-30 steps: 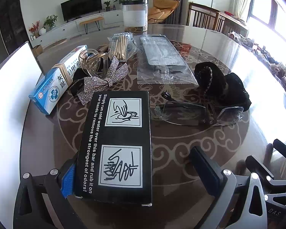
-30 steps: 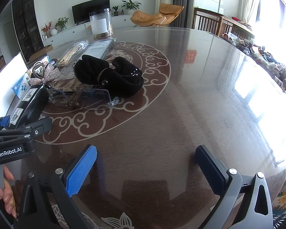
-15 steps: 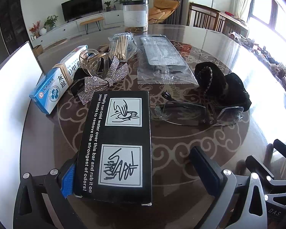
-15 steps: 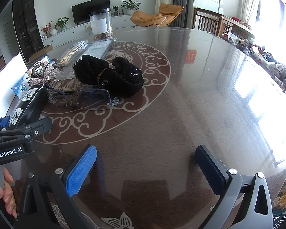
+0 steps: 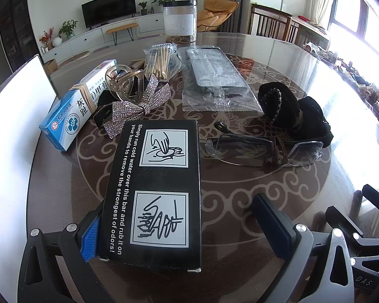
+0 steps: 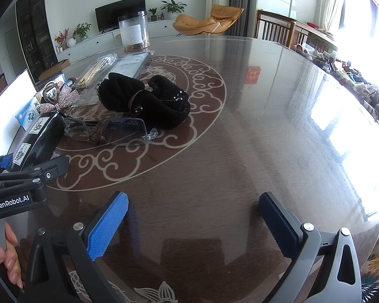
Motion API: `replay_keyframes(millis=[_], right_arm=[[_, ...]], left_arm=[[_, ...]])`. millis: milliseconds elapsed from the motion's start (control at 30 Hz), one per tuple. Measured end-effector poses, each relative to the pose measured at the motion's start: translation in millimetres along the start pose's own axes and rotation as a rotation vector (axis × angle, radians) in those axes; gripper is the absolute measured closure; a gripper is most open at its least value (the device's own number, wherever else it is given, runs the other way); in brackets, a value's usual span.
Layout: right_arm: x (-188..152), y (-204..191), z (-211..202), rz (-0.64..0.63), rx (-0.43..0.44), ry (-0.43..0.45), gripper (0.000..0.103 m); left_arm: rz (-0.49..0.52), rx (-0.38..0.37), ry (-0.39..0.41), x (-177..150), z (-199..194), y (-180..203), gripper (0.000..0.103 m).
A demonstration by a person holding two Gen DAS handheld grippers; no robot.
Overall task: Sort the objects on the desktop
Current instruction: 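Lift the black box with the left gripper while the right gripper grasps the clear-lens glasses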
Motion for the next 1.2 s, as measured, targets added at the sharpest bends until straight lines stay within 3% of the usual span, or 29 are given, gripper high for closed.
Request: replay_keyframes(millis=[467, 533, 633, 800, 933, 1200], right_arm=[[0.0, 0.4, 0.0, 0.001, 0.007, -0.003, 0.0], [2.4, 3.8, -4.8, 0.029, 0.072, -0.005, 0.0], [14.3, 10.4, -8.2, 0.115, 0.338, -0.012, 0.0], [37.8, -13.0, 5.6, -0.157, 0.503, -0.072, 0.001], [51.4, -25.9, 27.6, -0.332, 0.515, -0.12, 0.001], [76.1, -64.4, 65.0, -0.544, 0.552, -0.213, 0.001]], left_arm=[[-0.04, 0.034, 0.002, 2.1, -0.9, -11.5, 0.0], [-0.04, 0.034, 0.002, 2.7, -0.5, -12.5, 0.0], [-0.042, 0.036, 0.002, 2.6, -0.5, -12.5, 0.0], [-0.111, 0.085, 0.007, 0.6, -2.1, -24.2, 0.0], [-0.126, 0.084, 0.013, 0.2, -2.0, -26.4, 0.0], [-0.113, 0.098, 0.005, -0.7, -0.8, -22.6, 0.0]])
Point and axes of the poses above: each gripper's, at about its wrist camera, not at the fingertips, and z roughly the way its jaws point, y to its right, x to its top, the point moved 1 cm from there along z, roughly the way its jaws point, and after that the axes turned 7 degrees about y, right-handed, at the moved point
